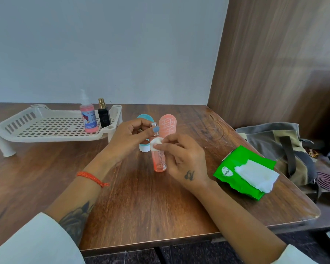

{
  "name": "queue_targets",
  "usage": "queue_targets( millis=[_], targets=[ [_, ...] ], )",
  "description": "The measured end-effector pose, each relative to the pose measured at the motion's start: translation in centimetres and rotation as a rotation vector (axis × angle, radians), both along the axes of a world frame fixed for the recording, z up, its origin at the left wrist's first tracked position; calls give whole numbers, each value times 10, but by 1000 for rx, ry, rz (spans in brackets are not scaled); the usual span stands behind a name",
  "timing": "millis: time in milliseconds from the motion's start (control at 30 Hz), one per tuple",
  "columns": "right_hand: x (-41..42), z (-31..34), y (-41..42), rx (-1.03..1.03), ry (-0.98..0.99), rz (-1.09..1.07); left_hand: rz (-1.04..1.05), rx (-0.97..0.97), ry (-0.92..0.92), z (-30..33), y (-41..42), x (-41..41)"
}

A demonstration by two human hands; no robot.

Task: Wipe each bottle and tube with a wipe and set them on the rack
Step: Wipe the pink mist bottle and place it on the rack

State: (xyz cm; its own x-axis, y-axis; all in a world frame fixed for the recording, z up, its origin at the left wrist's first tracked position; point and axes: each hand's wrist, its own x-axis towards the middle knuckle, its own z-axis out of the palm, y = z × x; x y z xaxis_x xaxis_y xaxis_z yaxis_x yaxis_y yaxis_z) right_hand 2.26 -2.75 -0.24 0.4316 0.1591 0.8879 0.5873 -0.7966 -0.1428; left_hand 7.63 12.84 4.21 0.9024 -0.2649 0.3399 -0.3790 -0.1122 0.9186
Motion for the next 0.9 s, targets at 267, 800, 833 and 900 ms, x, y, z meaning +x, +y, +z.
queue_targets(
  millis=[267,800,833,900],
  targets=[
    [3,3,-2,160,-33,-31,12,25,5,0,1,1],
    [5,2,-2,211,-15,4,-30,27,5,-1,2,3],
    [5,1,-2,188,5,26,-33,26,7,-1,2,3],
    [5,-1,-1,136,52,65,-38,17,14,-1,2,2]
  ],
)
